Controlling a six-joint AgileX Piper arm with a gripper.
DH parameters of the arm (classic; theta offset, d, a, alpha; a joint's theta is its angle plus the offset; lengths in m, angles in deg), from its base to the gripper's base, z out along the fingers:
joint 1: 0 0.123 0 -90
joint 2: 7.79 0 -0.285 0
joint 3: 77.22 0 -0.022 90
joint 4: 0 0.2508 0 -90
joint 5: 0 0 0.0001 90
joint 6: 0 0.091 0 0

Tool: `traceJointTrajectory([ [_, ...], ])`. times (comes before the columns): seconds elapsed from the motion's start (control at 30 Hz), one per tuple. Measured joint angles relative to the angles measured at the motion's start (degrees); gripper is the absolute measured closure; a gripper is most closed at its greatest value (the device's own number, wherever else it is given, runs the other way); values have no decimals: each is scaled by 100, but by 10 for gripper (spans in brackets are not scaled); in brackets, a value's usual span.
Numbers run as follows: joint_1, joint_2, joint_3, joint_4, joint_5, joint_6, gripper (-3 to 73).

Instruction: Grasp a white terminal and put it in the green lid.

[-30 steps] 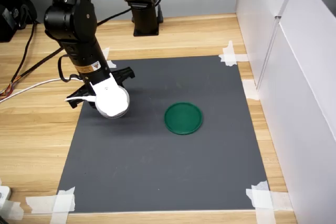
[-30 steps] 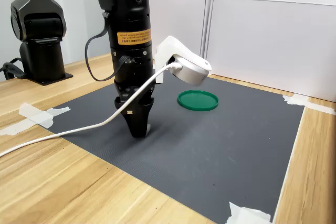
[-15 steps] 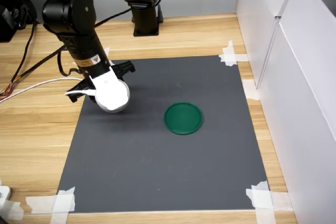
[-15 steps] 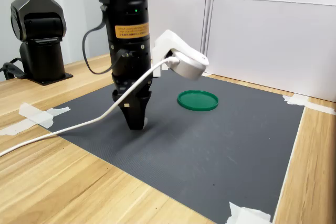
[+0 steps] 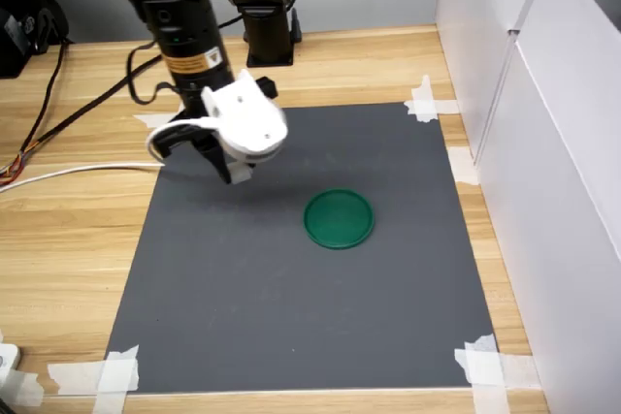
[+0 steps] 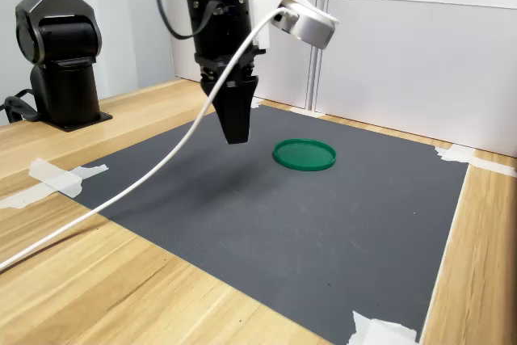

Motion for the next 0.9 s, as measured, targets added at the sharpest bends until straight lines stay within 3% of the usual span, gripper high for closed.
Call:
traceJointTrajectory([
  [0.43,1324,-223,-340,-6,269,620,368],
  [0.9,1775,666,-1594,-39,841,953,368],
])
